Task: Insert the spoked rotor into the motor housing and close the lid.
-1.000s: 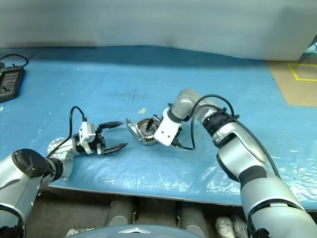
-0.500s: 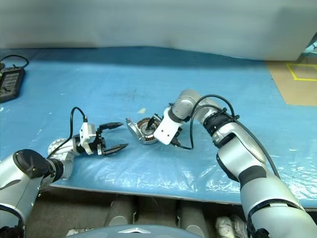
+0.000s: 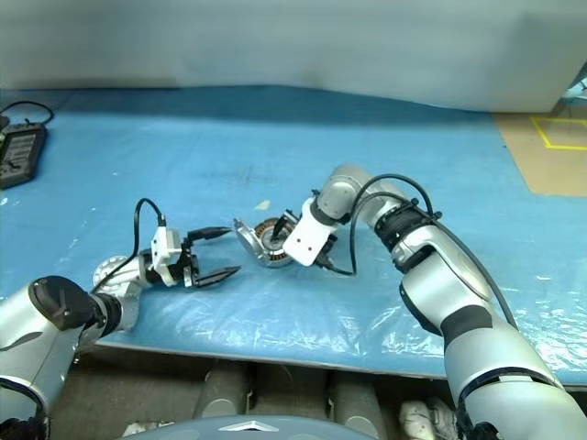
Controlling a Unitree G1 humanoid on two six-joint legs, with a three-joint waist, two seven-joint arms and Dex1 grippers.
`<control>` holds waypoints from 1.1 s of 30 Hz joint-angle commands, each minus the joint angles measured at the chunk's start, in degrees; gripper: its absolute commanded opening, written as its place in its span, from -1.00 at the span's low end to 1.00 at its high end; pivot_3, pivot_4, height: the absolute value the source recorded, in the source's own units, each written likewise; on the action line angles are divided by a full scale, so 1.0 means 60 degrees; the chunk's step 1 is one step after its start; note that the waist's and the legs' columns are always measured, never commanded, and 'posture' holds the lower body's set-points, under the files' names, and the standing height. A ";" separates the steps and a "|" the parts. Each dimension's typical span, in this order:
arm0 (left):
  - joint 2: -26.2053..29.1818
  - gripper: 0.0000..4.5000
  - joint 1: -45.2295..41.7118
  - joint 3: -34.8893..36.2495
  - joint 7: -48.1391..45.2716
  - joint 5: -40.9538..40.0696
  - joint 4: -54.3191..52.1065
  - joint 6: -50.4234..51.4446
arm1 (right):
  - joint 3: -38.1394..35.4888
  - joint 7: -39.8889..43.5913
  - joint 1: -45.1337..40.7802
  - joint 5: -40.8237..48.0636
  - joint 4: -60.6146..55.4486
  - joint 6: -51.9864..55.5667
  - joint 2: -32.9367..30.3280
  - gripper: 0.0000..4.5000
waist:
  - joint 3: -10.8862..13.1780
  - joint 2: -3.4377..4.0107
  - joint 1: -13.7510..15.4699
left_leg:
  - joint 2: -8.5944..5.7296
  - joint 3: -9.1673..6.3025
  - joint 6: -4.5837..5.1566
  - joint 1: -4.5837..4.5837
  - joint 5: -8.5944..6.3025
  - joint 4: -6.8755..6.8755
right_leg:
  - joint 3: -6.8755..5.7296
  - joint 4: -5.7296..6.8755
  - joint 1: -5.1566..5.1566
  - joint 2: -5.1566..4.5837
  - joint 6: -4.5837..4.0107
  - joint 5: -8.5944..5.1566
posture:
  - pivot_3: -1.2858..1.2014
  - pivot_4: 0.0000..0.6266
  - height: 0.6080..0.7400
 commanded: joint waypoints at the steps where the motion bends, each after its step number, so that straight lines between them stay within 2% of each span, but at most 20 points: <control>1: 0.0040 1.00 0.0073 0.0006 0.0083 -0.0067 0.0176 -0.0157 | -0.0176 0.0332 -0.0282 0.0281 -0.0311 0.0292 -0.0011 0.99 | 0.0000 0.0000 0.0000 | 0.0001 0.0000 0.0000 -0.0001 0.0000 0.0000 | 0.0000 -0.0001 -0.0001 0.0000 0.0000 0.0000 | 0.03 -0.52 1.00; 33: -0.0029 1.00 0.0196 0.0047 0.0211 -0.0045 0.0176 -0.0250 | -0.0297 0.0722 -0.0343 0.0681 -0.0410 0.0665 0.0160 0.99 | 0.0001 0.0000 -0.0004 | 0.0001 0.0012 0.0001 -0.0052 0.0001 -0.0016 | 0.0001 -0.0001 -0.0060 0.0001 -0.0001 -0.0001 | 0.03 -0.52 1.00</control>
